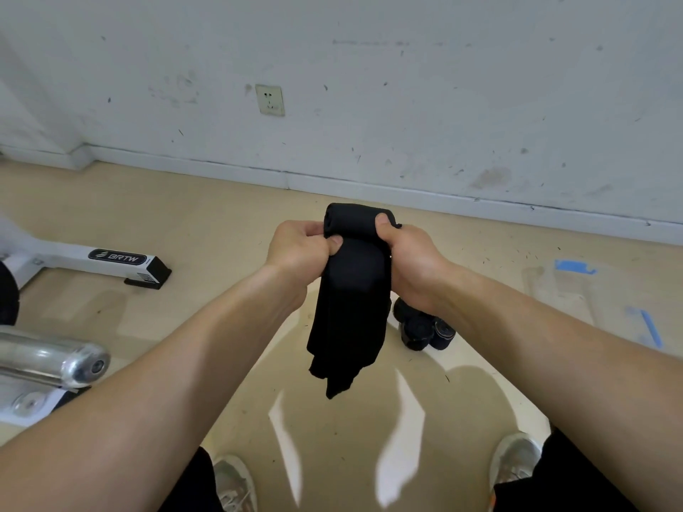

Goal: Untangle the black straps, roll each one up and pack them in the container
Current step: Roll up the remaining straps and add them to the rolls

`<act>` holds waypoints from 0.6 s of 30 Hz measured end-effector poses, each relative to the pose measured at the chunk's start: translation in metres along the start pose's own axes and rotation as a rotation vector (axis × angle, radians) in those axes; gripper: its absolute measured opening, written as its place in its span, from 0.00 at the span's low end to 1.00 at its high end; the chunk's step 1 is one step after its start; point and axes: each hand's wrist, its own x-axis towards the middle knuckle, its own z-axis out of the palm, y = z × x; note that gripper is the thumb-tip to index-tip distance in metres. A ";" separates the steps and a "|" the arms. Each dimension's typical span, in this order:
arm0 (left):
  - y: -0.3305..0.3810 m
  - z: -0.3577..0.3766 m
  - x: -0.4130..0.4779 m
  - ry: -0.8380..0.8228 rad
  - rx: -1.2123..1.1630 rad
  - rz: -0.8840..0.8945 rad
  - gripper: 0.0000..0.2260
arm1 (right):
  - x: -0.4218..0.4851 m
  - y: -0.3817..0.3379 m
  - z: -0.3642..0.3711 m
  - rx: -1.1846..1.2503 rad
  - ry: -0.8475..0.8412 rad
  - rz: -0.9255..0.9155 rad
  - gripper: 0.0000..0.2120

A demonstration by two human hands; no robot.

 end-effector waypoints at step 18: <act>-0.004 0.017 -0.007 0.085 -0.112 -0.065 0.03 | 0.005 0.007 -0.004 0.065 -0.008 -0.083 0.15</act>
